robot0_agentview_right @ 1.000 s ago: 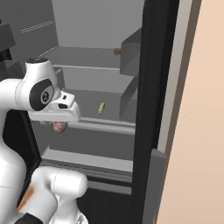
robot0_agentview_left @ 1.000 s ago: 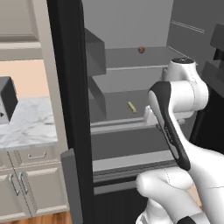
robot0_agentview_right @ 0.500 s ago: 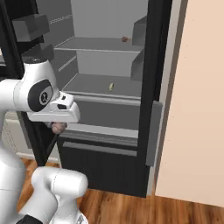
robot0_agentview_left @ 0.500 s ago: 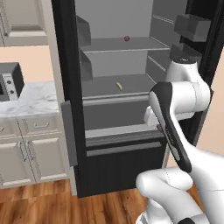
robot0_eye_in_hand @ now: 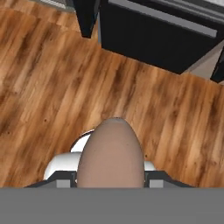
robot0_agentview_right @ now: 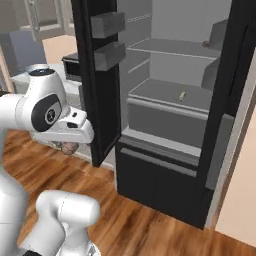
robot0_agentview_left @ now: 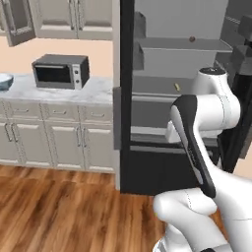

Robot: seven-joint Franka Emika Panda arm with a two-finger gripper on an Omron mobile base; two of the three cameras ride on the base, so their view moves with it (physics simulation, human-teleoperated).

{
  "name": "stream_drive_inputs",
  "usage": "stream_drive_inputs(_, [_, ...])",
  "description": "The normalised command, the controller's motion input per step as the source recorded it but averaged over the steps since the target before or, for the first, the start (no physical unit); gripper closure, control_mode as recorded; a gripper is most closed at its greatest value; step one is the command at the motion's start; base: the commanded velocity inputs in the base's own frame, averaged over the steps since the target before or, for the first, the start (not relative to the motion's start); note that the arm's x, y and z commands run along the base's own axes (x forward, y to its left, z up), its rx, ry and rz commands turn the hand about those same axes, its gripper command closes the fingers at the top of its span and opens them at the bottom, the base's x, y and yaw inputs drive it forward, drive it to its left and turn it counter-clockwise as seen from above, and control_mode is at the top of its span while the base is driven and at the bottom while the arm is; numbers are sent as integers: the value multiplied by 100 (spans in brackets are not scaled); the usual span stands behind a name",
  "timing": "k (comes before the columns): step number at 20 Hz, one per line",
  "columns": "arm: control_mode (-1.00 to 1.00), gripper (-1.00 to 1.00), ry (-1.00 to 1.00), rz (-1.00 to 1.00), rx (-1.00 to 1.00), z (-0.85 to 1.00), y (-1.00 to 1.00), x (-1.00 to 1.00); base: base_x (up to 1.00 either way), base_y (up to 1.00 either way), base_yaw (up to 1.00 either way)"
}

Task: Pick the egg and butter from the fridge and place them by the bowl for mixing.

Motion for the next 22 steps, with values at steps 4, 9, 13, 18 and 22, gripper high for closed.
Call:
stream_drive_inputs(4, [100, 100, 0, 0, 0, 0, 0, 0, -18, 52, 77])
stream_drive_inputs(9, [100, 100, 0, 0, 0, 0, 0, 0, 41, 45, 77])
stream_drive_inputs(13, [100, 100, 0, 0, 0, 0, 0, 0, 98, 16, 64])
stream_drive_inputs(18, [100, 100, 0, 0, 0, 0, 0, 0, 100, 0, 45])
stream_drive_inputs(22, [100, 100, 0, 0, 0, 0, 0, 0, 100, 11, 8])
